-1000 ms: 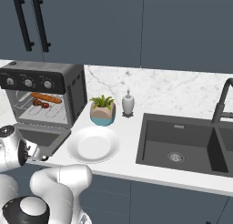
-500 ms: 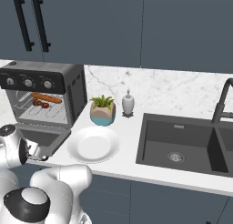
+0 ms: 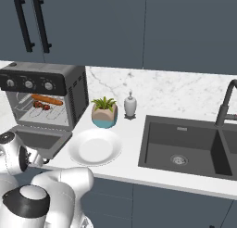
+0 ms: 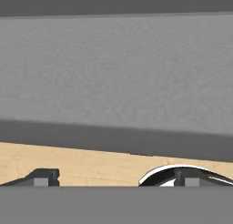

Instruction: Pick up the kebab skewer and baguette bread, and place them inside the toaster oven. Close the toaster oven door and start by setting the timer.

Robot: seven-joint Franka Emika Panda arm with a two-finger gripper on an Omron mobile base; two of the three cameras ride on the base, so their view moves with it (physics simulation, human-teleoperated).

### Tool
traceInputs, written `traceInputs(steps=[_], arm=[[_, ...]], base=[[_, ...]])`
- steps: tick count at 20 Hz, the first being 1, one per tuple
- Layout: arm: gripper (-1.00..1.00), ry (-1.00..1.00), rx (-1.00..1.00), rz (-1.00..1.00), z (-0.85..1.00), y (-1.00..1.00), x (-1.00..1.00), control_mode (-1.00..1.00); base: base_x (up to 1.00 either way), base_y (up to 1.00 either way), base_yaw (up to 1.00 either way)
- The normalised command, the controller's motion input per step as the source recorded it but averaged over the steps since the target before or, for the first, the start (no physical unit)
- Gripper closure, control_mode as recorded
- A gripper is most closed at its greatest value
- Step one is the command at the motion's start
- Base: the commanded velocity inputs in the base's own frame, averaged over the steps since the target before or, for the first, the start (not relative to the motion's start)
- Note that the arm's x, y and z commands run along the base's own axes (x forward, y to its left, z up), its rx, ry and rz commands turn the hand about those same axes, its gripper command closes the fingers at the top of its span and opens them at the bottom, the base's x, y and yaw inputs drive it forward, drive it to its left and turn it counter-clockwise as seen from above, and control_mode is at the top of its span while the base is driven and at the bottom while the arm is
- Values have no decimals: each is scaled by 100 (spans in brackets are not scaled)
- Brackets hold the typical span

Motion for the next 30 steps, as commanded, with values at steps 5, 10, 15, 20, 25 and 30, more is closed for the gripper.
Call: traceInputs(steps=[5,10,15,20,25,30], arm=[[-100,0,0,0,-30,0,47,-100],[-100,-1,0,0,0,0,30,-100],[-100,-11,0,0,4,-1,41,-100],[-100,-23,0,0,16,-14,39,-100],[-100,-31,0,2,7,-17,53,-100],[-100,-38,0,4,0,-23,58,-100]], base=[[0,0,0],[0,0,0],[0,0,0],[0,0,0],[0,0,0],[0,0,0]])
